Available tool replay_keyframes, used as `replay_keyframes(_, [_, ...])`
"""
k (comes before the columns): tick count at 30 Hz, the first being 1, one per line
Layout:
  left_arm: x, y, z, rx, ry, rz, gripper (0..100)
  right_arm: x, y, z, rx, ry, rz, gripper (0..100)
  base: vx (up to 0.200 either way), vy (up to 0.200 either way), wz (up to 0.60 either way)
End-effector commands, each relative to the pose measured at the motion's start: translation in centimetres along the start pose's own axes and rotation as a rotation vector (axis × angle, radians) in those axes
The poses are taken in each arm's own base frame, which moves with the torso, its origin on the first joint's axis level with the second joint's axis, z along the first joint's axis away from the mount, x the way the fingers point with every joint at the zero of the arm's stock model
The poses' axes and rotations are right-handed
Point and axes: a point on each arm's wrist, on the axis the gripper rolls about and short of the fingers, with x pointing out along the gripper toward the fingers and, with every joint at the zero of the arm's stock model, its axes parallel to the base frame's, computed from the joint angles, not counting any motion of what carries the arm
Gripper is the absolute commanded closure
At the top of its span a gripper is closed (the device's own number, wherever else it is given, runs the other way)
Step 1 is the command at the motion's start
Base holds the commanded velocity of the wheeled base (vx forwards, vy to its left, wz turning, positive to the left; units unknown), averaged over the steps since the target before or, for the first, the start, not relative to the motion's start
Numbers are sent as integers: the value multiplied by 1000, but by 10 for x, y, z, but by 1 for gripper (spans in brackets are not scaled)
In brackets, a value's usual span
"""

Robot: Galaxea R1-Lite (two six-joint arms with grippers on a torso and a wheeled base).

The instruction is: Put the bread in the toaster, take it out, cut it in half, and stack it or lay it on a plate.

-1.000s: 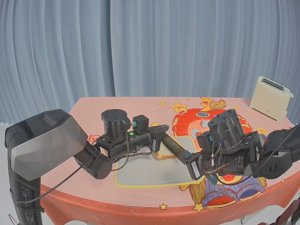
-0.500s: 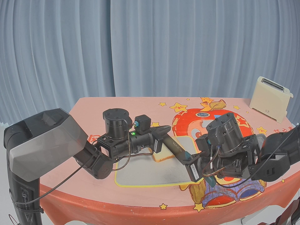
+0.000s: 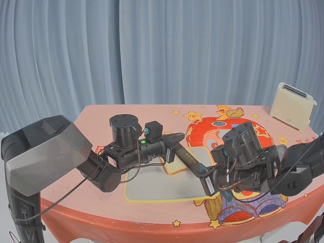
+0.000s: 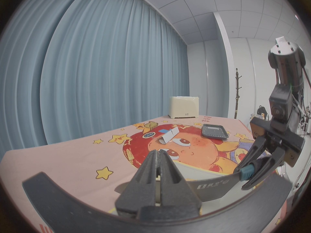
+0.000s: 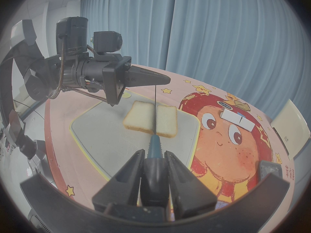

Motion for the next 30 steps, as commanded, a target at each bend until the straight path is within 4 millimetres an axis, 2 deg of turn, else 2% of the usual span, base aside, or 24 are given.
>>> replay_keyframes(1, [-4, 0, 18, 15, -45, 4, 100, -2, 0, 2, 3, -12, 1, 100, 0, 0, 0])
replay_keyframes(7, [-17, -2, 46, 26, -74, 10, 100, -9, -1, 5, 7, -33, 5, 100, 0, 0, 0])
replay_keyframes(14, [-32, -3, 68, 41, -121, 26, 100, -23, -5, 11, 20, -80, 6, 100, 0, 0, 0])
replay_keyframes(17, [-36, 2, 72, 44, -130, 47, 100, -25, -5, 11, 22, -86, 8, 100, 0, 0, 0])
replay_keyframes(21, [-52, 15, 79, 47, -141, 111, 100, -27, -5, 11, 20, -91, 8, 100, 0, 0, 0])
replay_keyframes(25, [-65, 17, 81, 46, -139, 148, 100, -28, -4, 9, 14, -84, 8, 100, 0, 0, 0])
replay_keyframes(30, [-92, 19, 90, 49, -153, 236, 100, -30, -6, 8, 22, -111, 3, 100, 0, 0, 0])
